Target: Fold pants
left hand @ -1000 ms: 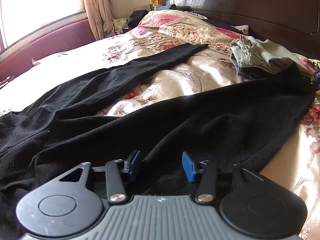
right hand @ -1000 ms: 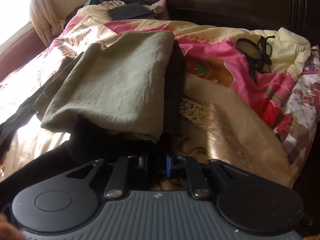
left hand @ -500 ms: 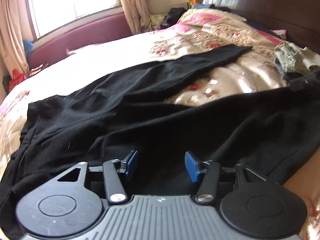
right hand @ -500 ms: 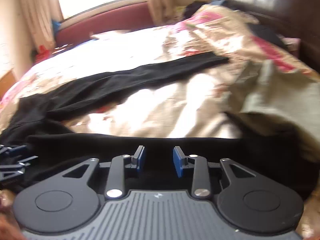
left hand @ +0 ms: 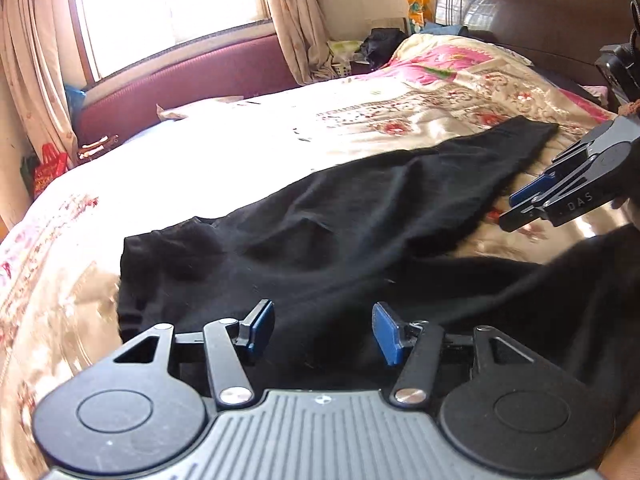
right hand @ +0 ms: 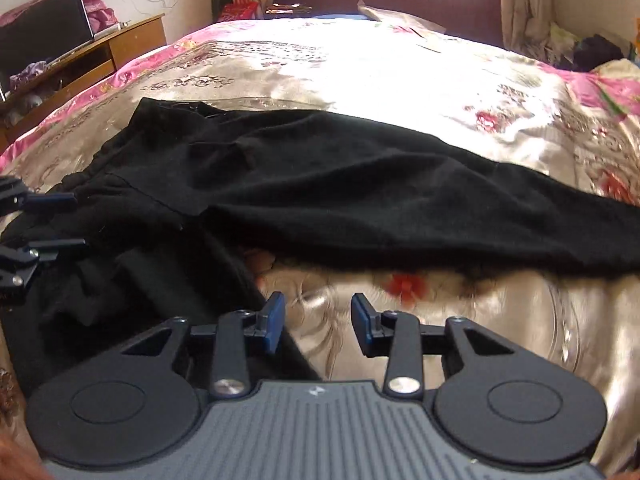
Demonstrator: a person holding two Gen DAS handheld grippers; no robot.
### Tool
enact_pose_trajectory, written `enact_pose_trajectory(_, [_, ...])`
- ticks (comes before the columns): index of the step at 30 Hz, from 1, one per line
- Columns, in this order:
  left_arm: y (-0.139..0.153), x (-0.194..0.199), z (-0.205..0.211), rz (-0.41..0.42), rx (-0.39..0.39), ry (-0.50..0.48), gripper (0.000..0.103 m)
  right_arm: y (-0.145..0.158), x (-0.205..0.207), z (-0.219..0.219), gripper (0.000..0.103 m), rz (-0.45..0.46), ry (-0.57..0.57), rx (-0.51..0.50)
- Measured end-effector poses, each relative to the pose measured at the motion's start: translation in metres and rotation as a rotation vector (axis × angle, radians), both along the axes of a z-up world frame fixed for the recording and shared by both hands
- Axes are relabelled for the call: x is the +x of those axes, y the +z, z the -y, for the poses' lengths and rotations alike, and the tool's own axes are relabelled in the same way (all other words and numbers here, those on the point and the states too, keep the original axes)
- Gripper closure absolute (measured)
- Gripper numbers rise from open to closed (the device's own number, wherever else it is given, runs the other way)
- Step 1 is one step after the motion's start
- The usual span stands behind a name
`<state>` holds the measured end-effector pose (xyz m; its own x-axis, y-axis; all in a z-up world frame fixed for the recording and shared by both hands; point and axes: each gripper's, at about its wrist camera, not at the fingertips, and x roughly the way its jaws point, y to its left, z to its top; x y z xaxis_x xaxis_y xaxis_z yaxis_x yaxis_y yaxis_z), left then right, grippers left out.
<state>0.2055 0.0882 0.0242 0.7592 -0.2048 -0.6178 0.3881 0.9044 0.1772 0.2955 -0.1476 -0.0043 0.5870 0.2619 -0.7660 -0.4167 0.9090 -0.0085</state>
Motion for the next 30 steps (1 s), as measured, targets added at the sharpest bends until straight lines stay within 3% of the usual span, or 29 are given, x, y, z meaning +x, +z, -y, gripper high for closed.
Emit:
enact_pose_trajectory(6, [0.000,0.082,-0.048,0.039,0.064,0.081,0.034,-0.003,0.108,-0.040,0.062,0.008,0.078,-0.029])
enact_pose_trajectory(11, [-0.002,0.130,-0.083,0.010,0.084,0.136,0.034,-0.013,0.163,-0.077,0.052,0.023,0.248,-0.155])
enact_pose_trajectory(20, [-0.008,0.180,-0.106,-0.081,0.032,0.088,0.028,-0.032,0.214,-0.088,0.046,-0.036,0.389,-0.258])
enact_pose_trajectory(23, [-0.014,0.191,-0.111,-0.146,-0.020,0.052,0.019,-0.041,0.225,-0.090,0.044,-0.089,0.410,-0.240])
enact_pose_trajectory(25, [-0.023,0.196,-0.111,-0.168,-0.012,0.048,0.014,-0.044,0.230,-0.087,0.043,-0.100,0.409,-0.221])
enact_pose_trajectory(30, [-0.037,0.206,-0.113,-0.192,0.015,0.053,0.013,-0.052,0.226,-0.081,0.041,-0.073,0.360,-0.172])
